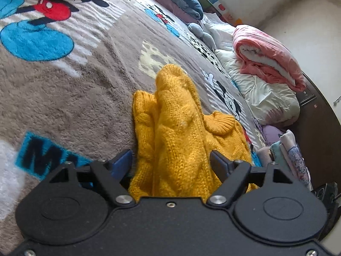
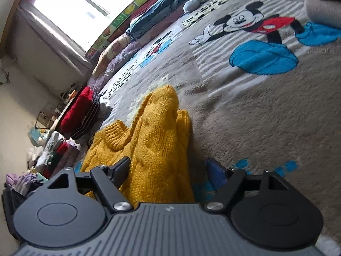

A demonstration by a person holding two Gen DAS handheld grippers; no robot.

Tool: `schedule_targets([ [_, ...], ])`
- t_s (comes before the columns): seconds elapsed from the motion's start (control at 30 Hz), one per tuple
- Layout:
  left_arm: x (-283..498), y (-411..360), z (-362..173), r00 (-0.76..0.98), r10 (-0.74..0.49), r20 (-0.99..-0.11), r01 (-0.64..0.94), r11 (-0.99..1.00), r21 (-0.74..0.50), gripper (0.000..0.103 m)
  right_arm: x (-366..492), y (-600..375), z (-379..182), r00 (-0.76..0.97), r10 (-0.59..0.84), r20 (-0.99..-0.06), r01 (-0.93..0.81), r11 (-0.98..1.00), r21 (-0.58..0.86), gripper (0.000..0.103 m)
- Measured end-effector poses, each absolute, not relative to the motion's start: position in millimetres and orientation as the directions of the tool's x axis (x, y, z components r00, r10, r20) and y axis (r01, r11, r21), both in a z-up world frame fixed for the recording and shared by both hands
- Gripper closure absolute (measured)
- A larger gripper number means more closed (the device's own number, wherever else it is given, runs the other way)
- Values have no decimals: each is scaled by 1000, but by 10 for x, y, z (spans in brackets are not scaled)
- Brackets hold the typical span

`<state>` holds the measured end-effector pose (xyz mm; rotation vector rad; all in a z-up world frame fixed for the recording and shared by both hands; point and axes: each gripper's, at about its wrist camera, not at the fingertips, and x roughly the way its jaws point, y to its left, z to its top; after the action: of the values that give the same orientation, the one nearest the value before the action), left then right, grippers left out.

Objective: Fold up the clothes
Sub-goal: 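Grasp the folded sweater with both grippers and lift it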

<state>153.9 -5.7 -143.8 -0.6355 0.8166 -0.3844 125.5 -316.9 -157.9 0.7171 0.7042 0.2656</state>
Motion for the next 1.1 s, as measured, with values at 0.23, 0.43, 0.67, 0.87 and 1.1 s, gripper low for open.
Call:
schedule_targets([
  [0.23, 1559, -80, -1484, 637, -544, -547, 88, 756, -649, 24, 1235, -3187, -1621, 739, 456, -495, 4, 733, 681, 22],
  [0.43, 1577, -73, -1506, 635, -550, -543, 93, 752, -652, 23, 1252, -3170, -1638, 738, 461, -493, 0, 731, 683, 20],
  [0.67, 1594, -66, -1512, 631, -553, -543, 94, 750, -654, 23, 1271, -3134, -1644, 739, 458, -494, -2, 735, 678, 18],
  [0.87, 1598, -106, -1503, 627, -559, -543, 115, 756, -645, 29, 1257, -3132, -1676, 746, 477, -465, -22, 716, 698, 13],
  [1.1, 1572, -79, -1519, 615, -608, -502, 125, 704, -699, 51, 1216, -3108, -1855, 747, 567, -347, -107, 618, 779, 40],
])
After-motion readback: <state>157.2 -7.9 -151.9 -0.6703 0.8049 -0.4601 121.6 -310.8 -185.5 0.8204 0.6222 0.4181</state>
